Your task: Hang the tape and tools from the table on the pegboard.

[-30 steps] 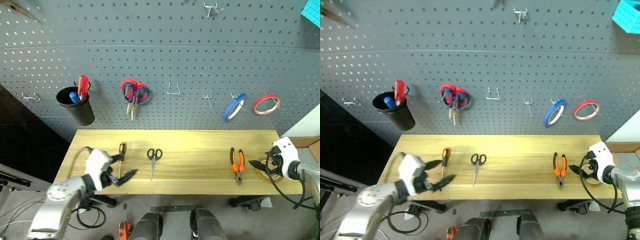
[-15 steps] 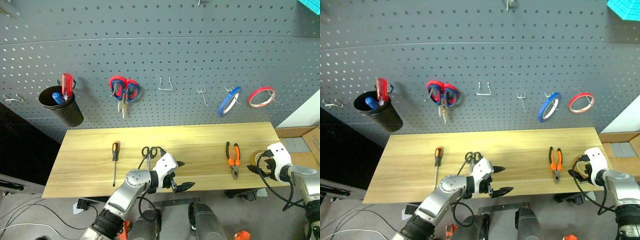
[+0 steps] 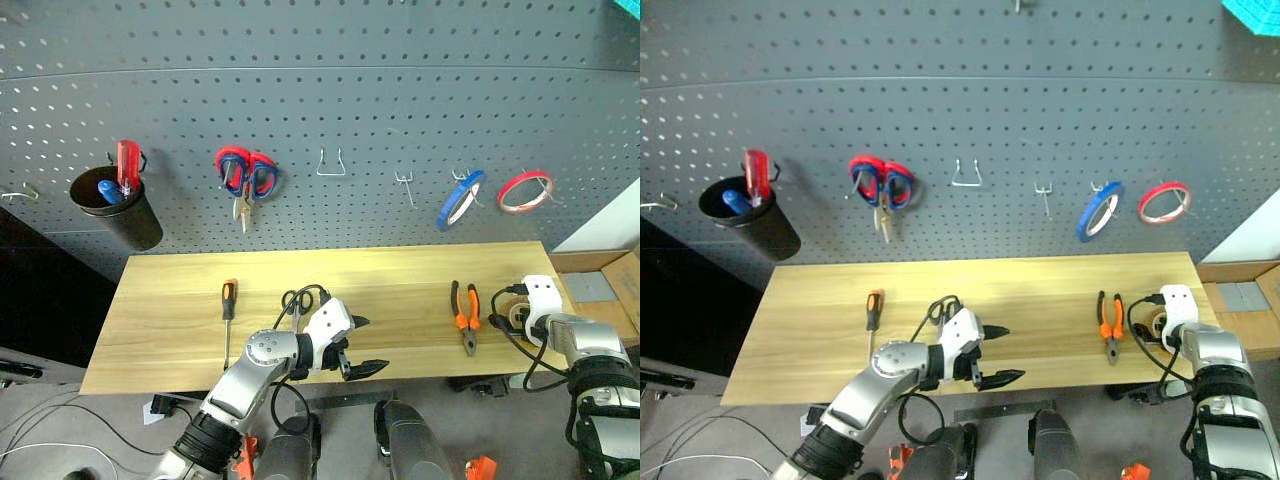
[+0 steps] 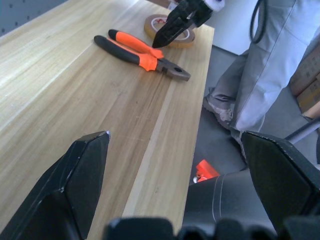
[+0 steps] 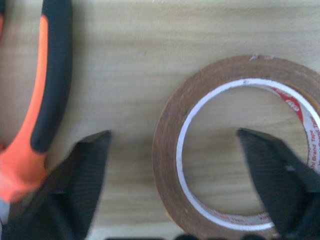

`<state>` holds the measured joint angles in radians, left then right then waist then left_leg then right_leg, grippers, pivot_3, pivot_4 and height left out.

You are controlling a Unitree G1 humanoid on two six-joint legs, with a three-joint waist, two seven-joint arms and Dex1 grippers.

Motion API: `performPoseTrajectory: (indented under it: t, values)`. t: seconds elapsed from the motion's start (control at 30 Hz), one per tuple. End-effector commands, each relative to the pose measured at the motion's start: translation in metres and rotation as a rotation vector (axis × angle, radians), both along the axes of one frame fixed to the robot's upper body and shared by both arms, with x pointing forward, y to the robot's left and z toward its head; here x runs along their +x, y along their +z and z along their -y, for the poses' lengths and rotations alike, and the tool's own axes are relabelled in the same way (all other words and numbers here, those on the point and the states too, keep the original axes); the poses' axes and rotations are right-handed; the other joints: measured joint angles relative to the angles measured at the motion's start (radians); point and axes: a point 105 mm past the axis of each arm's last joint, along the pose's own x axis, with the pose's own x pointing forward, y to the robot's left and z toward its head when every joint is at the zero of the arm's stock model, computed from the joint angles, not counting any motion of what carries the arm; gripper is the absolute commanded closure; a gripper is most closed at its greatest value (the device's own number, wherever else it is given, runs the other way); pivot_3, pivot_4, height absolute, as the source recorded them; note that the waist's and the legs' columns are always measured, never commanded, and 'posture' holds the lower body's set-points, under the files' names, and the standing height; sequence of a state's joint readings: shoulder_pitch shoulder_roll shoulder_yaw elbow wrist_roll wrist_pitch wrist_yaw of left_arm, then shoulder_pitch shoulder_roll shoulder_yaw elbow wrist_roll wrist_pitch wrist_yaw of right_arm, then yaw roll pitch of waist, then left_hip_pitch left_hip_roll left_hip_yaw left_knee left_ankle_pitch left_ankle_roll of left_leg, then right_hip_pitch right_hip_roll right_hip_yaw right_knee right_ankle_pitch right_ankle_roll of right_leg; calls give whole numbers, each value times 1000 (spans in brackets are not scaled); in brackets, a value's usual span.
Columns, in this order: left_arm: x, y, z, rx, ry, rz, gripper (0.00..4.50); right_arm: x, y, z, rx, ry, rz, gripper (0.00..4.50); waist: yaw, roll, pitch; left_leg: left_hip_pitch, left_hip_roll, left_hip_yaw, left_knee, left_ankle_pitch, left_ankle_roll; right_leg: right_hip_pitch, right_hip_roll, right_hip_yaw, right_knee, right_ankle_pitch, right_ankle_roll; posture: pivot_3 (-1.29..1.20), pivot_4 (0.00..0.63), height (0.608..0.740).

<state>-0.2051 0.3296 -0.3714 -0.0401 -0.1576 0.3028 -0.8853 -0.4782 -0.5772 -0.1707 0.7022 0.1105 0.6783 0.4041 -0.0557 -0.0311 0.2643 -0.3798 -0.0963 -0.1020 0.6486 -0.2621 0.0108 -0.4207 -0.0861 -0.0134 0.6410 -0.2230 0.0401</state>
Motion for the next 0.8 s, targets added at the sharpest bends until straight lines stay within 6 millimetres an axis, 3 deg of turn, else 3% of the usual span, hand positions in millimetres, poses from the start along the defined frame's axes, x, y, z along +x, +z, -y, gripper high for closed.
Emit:
performPoseTrajectory:
  t: [0.03, 0.2, 0.3, 0.37, 0.53, 0.67, 0.73, 0.8]
  values:
    - [3, 14, 0, -30, -14, 34, 0, -20, -19, 5, 27, -61, -68, 1798, 1, 0, 0, 0, 0, 0, 0, 0, 0, 0, 0, 0, 0, 0, 0, -143, 296, 740]
    - [17, 21, 0, -45, -7, 59, 0, -32, -11, 16, -30, -66, -48, 3373, 10, 0, 0, -1, 0, -1, 0, 0, 0, 0, 0, 0, 0, 0, 0, -184, 268, 740]
    - [31, 31, 1, -87, 21, 94, 0, -39, 12, 15, -89, -2, 30, 4301, 13, 3, -2, -2, -1, -2, 0, 0, 0, -1, 0, -1, 0, 0, 1, -227, 248, 740]
    - [38, 37, 3, -128, 34, 119, 0, -44, 34, 5, -97, 72, 112, 4374, 10, 6, -3, -3, -2, -2, 0, 0, 0, -3, 0, 0, 0, 1, 2, -254, 239, 740]
    - [55, 52, -1, -245, 91, 155, 0, -74, 97, -42, -44, 318, 291, 4374, -26, 10, -4, -4, 0, 2, 1, 0, -1, -4, 0, 0, -1, -1, 9, -346, 220, 740]
    - [61, 68, -9, -327, 123, 237, 0, -90, 159, -111, 10, 623, 510, 4374, -59, 10, -5, -3, 1, 4, 3, -1, -1, -2, 2, 0, -1, 0, 12, -394, 208, 740]
    - [61, 70, -16, -324, 118, 255, 0, -85, 187, -146, 23, 734, 660, 4374, -84, 10, -5, -3, 3, 5, 5, -1, -1, -2, 3, 0, 0, 1, 14, -395, 196, 740]
    - [63, 73, -21, -322, 128, 270, 0, -78, 196, -168, 15, 795, 709, 4374, -97, 10, -6, -3, 3, 5, 11, -1, -1, -2, 4, 0, 1, 3, 17, -384, 188, 740]
